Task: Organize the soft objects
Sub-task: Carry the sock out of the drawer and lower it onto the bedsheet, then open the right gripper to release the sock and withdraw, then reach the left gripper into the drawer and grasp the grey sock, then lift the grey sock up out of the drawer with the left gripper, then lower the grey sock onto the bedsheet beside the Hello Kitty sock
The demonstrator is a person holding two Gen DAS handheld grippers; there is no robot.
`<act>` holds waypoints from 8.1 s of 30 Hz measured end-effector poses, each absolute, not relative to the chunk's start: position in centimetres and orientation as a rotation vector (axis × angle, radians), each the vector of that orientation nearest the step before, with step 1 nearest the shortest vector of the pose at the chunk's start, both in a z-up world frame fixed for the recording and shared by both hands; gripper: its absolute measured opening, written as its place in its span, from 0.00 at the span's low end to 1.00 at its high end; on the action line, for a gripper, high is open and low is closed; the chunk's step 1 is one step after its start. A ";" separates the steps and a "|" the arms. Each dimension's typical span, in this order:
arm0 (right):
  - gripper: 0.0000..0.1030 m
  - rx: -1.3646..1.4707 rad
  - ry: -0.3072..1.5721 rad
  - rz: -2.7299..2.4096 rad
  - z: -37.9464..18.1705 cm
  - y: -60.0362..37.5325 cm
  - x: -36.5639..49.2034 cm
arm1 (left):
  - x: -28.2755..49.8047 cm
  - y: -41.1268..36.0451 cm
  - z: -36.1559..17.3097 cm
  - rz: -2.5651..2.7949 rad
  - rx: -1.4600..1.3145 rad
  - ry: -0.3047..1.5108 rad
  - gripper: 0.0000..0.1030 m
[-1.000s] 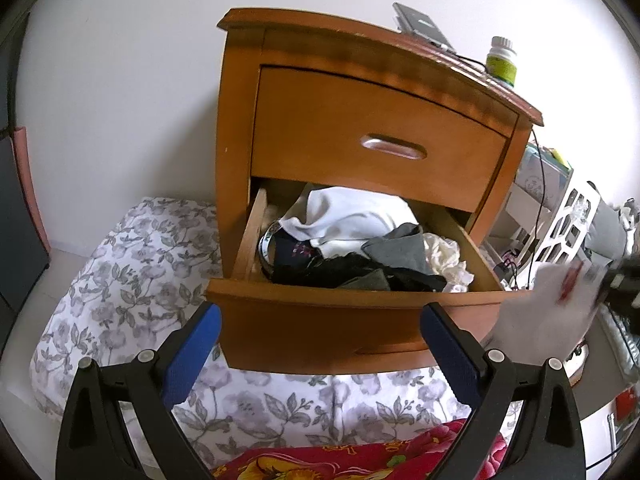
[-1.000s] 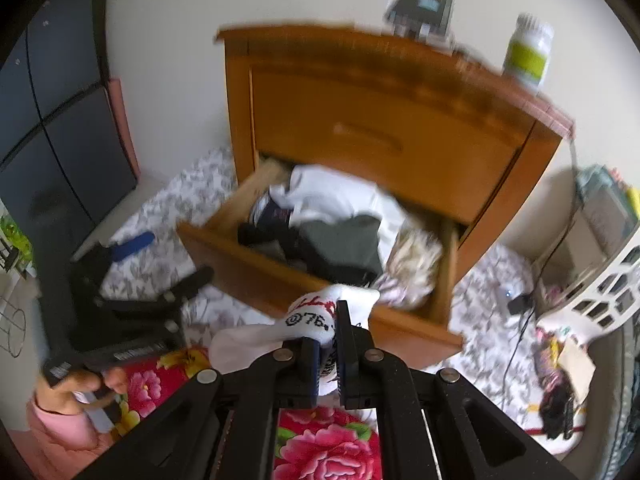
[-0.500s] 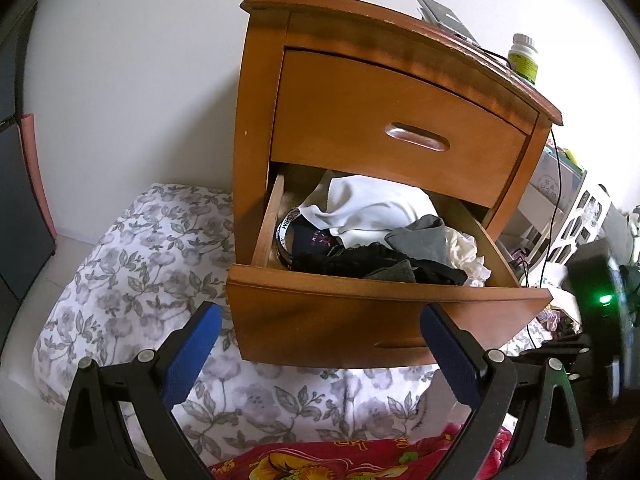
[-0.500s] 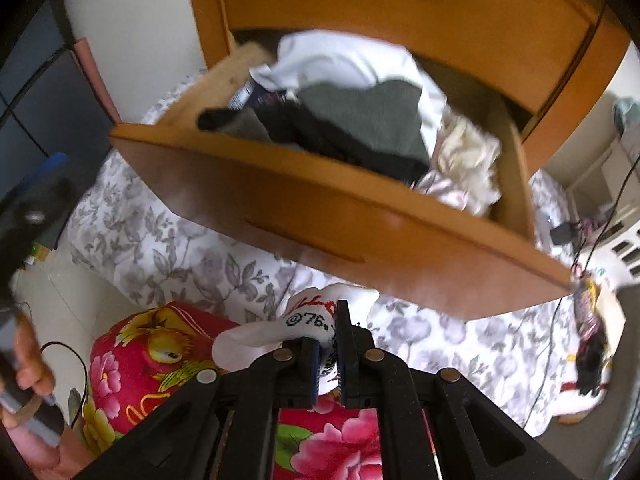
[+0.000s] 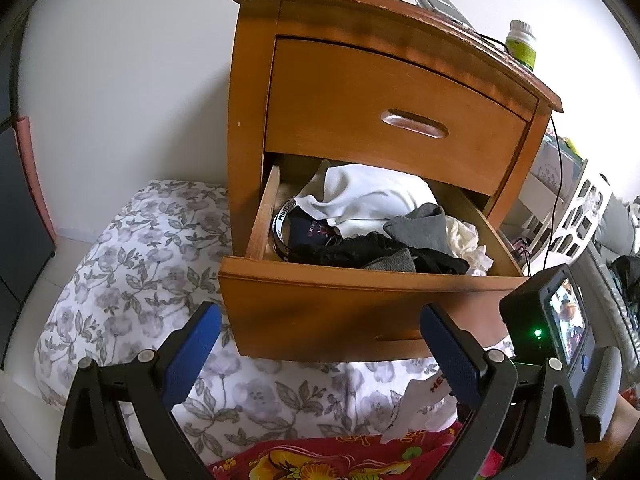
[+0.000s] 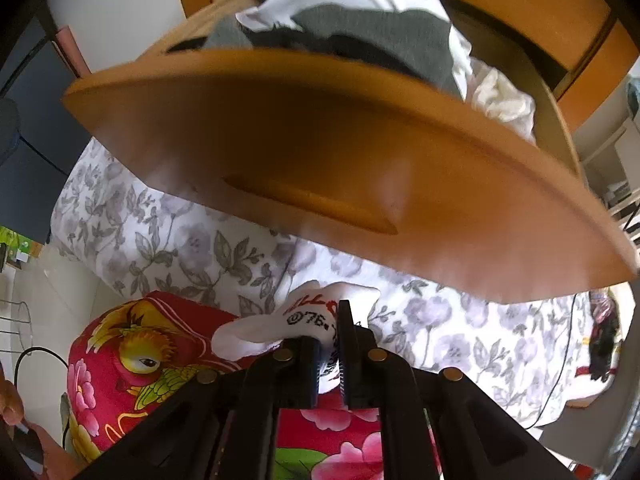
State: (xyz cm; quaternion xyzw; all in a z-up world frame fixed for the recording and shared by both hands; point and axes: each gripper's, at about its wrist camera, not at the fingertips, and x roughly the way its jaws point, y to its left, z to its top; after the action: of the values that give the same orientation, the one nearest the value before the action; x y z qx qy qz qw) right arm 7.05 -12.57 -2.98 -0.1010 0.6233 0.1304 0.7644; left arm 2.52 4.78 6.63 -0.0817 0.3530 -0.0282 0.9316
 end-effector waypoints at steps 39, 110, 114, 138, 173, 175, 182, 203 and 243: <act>0.66 -0.034 1.029 0.083 4.3 -17.8 3.4 | 2.7 3.9 5.7 -0.023 -0.092 0.780 0.97; 1.00 0.130 0.844 0.033 9.4 -23.1 4.0 | 16.7 0.6 9.9 -0.128 -0.133 1.077 1.00; 1.00 0.127 0.863 0.041 8.5 -23.0 4.5 | 18.5 -1.7 9.4 -0.172 -0.075 1.090 1.00; 1.00 0.161 0.957 0.031 4.0 -24.2 6.8 | 24.3 -11.6 2.4 -0.255 0.184 1.288 0.67; 1.00 0.153 0.942 0.021 4.8 -24.2 5.6 | 19.5 -0.7 7.1 -0.223 -0.173 1.072 0.10; 1.00 0.152 0.941 0.022 5.0 -24.1 5.5 | 18.6 0.5 8.3 -0.208 -0.172 1.047 0.10; 1.00 0.147 0.930 0.021 5.4 -23.9 5.0 | 17.6 2.6 11.4 -0.164 -0.156 0.939 0.09; 1.00 0.137 0.883 0.030 7.5 -23.4 3.1 | 15.0 2.5 19.3 -0.096 -0.112 0.692 0.08; 1.00 0.109 0.790 0.043 11.5 -22.3 -0.8 | -3.1 2.9 29.7 -0.249 -0.200 0.360 0.08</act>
State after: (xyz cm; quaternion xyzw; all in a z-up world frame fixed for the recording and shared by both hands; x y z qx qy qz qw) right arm -0.84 -22.34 11.47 0.0531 0.3846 0.0207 0.9213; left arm -3.06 2.92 29.69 -0.0989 0.1781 -0.1233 0.9712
